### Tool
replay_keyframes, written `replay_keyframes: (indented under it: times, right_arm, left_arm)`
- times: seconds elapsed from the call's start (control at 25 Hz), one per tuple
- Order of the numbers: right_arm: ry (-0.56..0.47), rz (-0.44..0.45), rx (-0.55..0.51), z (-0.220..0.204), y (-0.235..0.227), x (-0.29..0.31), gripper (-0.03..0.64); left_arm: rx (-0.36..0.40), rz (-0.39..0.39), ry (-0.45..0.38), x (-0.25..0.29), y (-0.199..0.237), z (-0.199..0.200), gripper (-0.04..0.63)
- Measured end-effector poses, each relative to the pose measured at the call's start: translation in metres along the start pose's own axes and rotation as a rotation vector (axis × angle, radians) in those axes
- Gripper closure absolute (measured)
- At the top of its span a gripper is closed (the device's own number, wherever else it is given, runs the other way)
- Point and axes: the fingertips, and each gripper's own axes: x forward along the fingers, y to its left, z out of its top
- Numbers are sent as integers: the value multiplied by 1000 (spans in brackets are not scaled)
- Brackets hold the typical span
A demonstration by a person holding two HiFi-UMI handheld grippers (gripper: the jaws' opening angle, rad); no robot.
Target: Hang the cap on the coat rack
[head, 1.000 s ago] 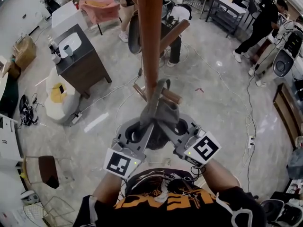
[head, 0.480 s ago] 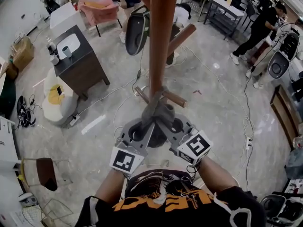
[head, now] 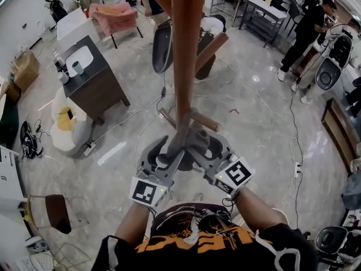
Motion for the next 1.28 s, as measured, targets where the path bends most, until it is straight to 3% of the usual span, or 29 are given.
replay_keyframes:
  times: [0.08,0.12,0.28,0.44,0.48,0.52,0.56,0.6,0.64,0.84,1.0,1.12,1.28]
  right_arm:
    - [-7,-12,20,0,-8,-5,310]
    - [-5,-10,16,0,-9,-6,285]
    - [5,-3,-39,-2,-4,-6,255]
    - [38,-22,-100,-5,-3,-14,232]
    - [48,-41,-114,-4,-6,-19,232]
    - [53,-67,-122,-1,-10,-25,233]
    - [49,-93,-123,2,-15,-32,254]
    - [35,-117,-117,8,-18,-41,382]
    - [18,-133,-109,13,-21,-49,440]
    - [-4,-110,-107,32,-17,-62,463]
    - [20,-40,-153,35,0,-67,506]
    - [-4,-20,-135,47,14,-71,603]
    - [11,-18,-118,48,19,-80,603]
  left_arm:
    - [9,-8,17,-3,5,-3,291]
    - [15,-11,18,-4,5,-2,291]
    - [6,-20,-24,-2,6,7,291]
    - [-9,-3,-15,-8,4,6,293]
    - [3,14,-14,-13,8,8,314]
    - [16,33,-17,-19,12,10,436]
    - [16,44,-23,-26,15,13,572]
    - [4,44,-28,-31,17,15,572]
    - [-7,40,-29,-35,18,16,572]
    - [13,21,-42,-41,16,29,572]
    - [58,74,23,-45,14,25,572]
    - [18,87,37,-58,14,23,572]
    - [-5,69,30,-68,8,31,572]
